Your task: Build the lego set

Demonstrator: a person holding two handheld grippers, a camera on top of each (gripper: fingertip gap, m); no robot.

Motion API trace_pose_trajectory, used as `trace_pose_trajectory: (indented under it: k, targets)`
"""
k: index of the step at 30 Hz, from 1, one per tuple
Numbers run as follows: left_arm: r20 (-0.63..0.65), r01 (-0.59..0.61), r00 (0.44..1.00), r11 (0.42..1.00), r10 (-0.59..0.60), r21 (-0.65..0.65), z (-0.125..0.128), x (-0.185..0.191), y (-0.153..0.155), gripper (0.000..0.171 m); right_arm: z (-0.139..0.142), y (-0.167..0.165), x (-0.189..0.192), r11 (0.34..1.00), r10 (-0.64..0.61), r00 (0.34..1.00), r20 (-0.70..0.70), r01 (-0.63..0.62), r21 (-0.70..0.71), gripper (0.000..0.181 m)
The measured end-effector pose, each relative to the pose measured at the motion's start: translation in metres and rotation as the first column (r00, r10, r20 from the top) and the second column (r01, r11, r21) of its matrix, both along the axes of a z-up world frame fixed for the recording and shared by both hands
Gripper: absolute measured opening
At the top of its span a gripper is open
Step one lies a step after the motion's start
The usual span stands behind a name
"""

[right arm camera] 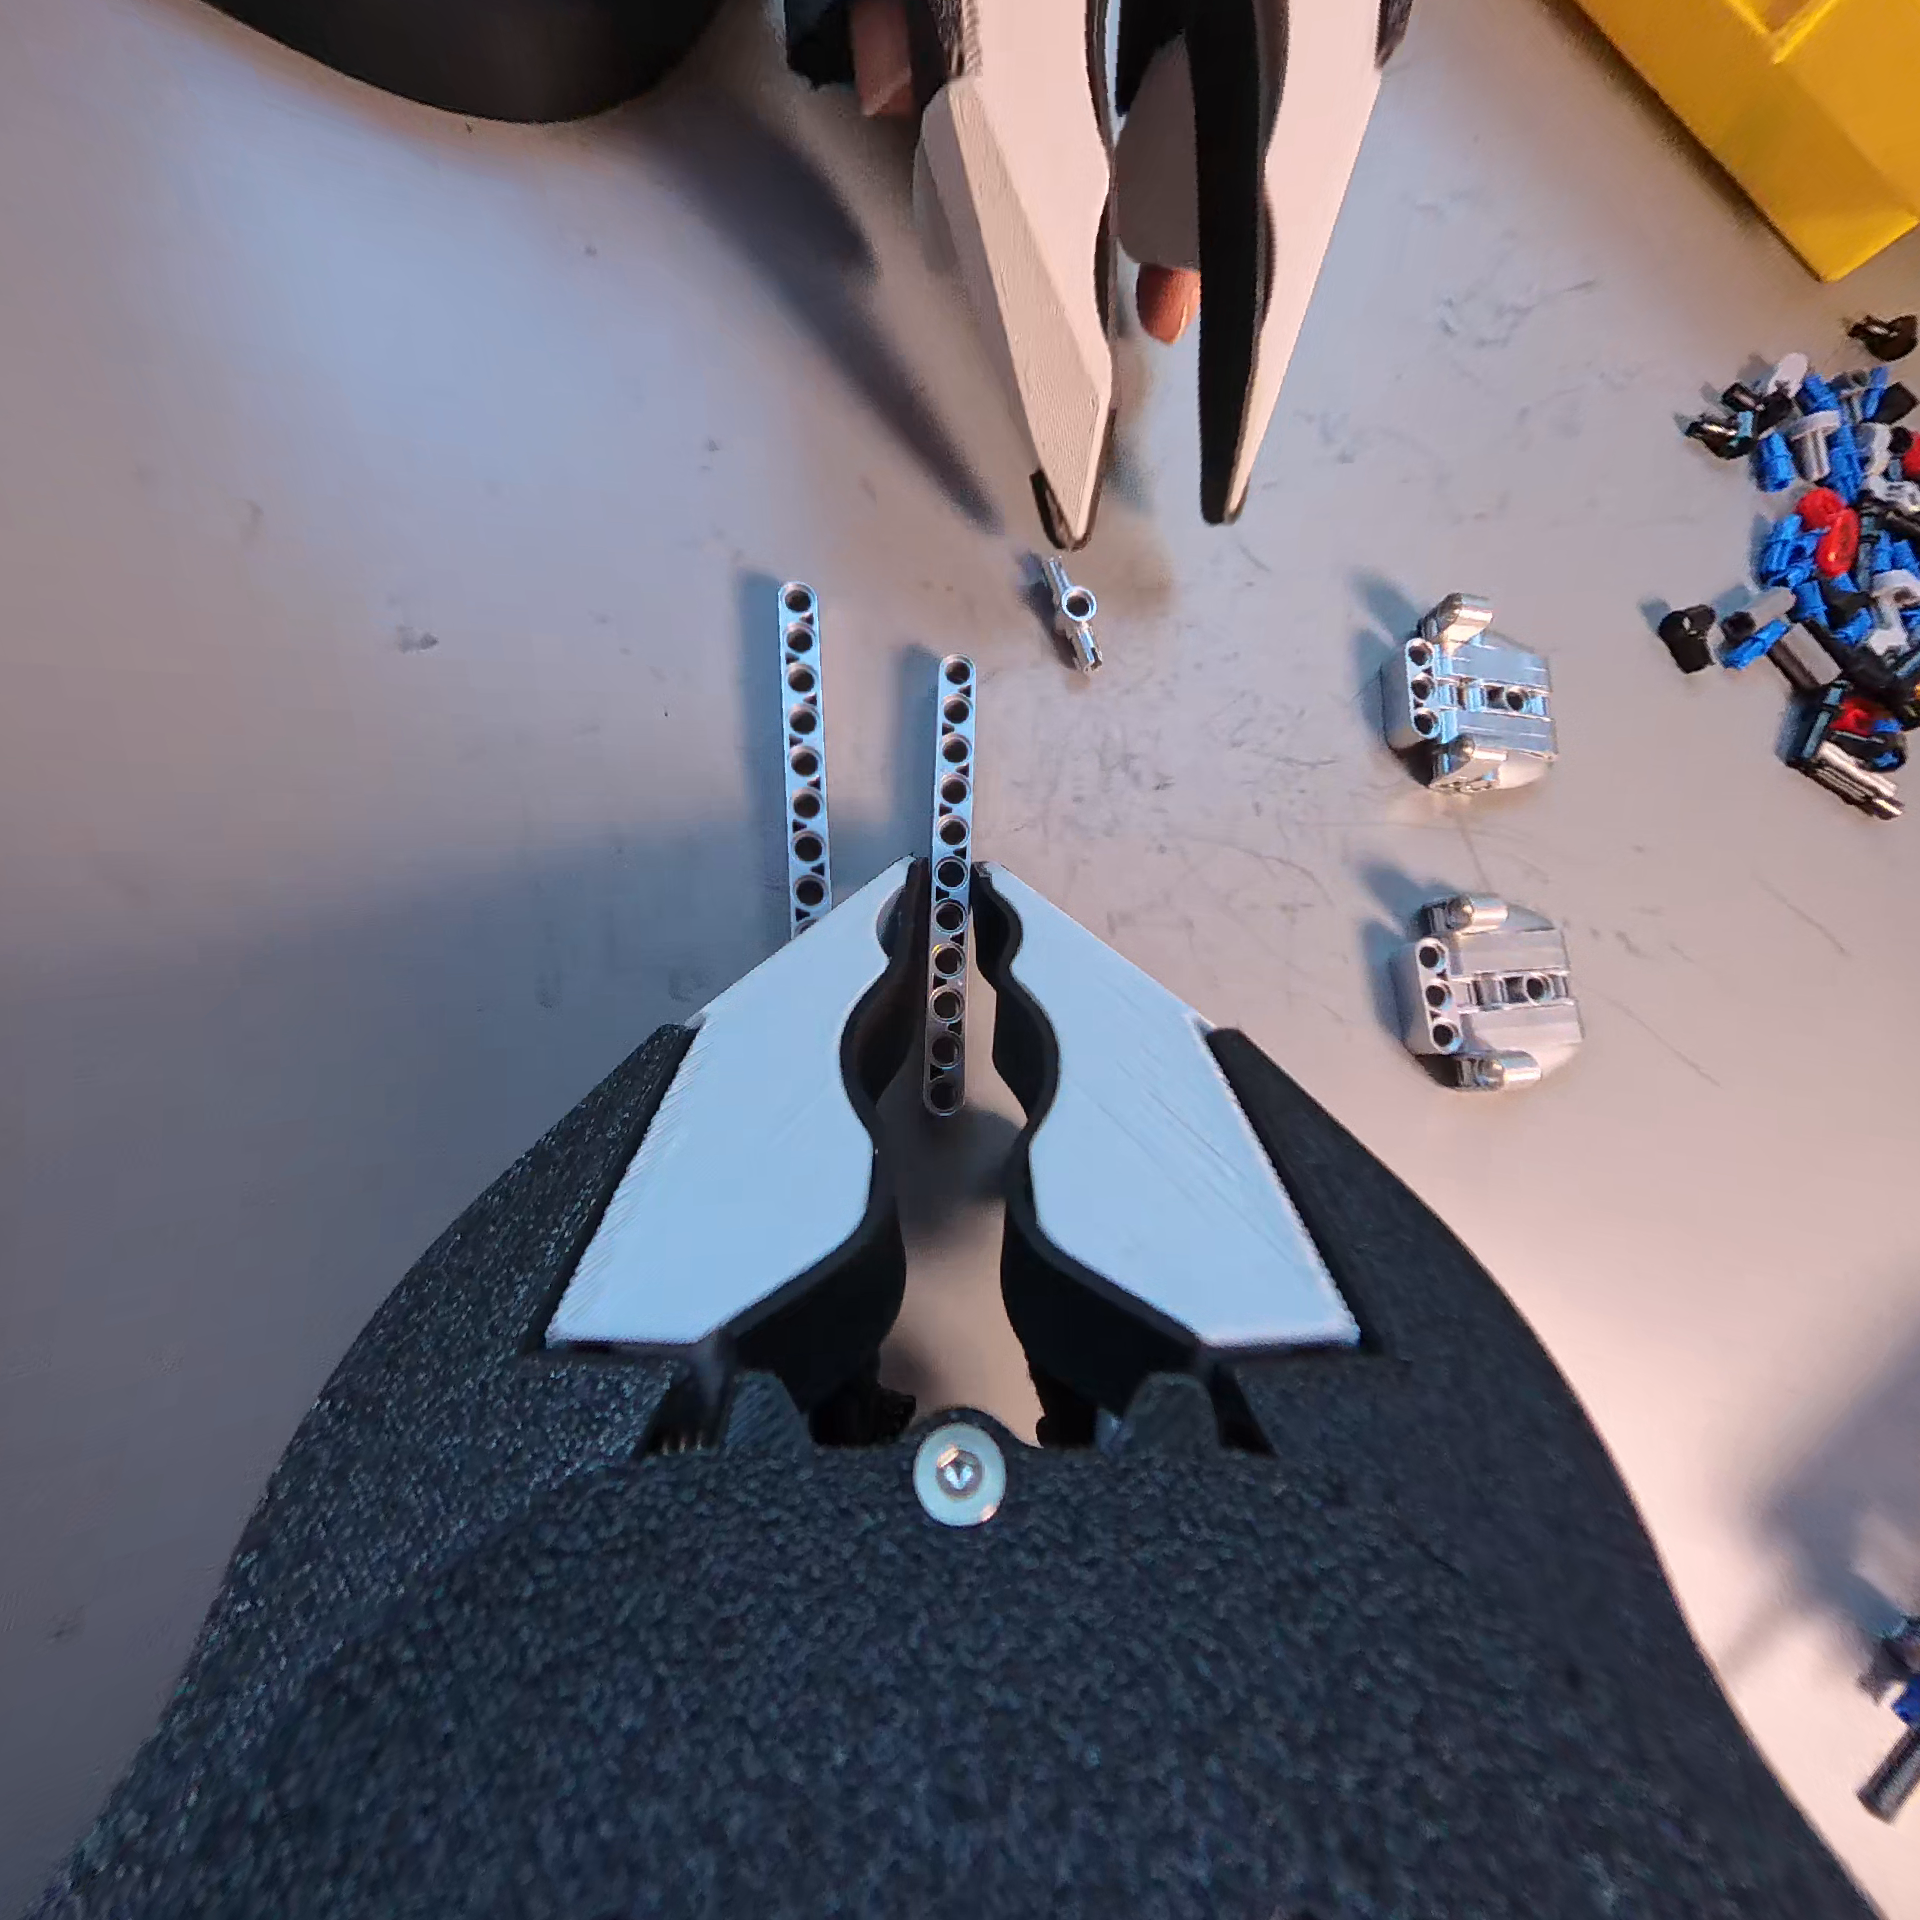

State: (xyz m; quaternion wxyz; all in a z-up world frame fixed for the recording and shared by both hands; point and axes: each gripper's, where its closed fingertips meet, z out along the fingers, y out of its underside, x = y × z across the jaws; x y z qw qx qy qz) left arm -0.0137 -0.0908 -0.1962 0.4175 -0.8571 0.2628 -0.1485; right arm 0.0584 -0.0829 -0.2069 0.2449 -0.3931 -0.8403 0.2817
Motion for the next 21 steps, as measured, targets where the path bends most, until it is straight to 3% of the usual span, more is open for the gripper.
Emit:
trace_pose_trajectory:
  k: [11,21]
  targets:
    - [-0.046,0.013,0.999,1.0,-0.013,-0.004,-0.006,0.004,-0.001,0.017,0.003,0.002,-0.005,1.0,-0.029,0.999,-0.046,0.028,-0.008,0.011]
    - [-0.083,-0.004,0.997,1.0,0.003,-0.004,-0.01,0.003,0.002,0.007,0.042,0.025,-0.01,0.98,-0.15,0.967,-0.204,0.118,-0.158,0.015]
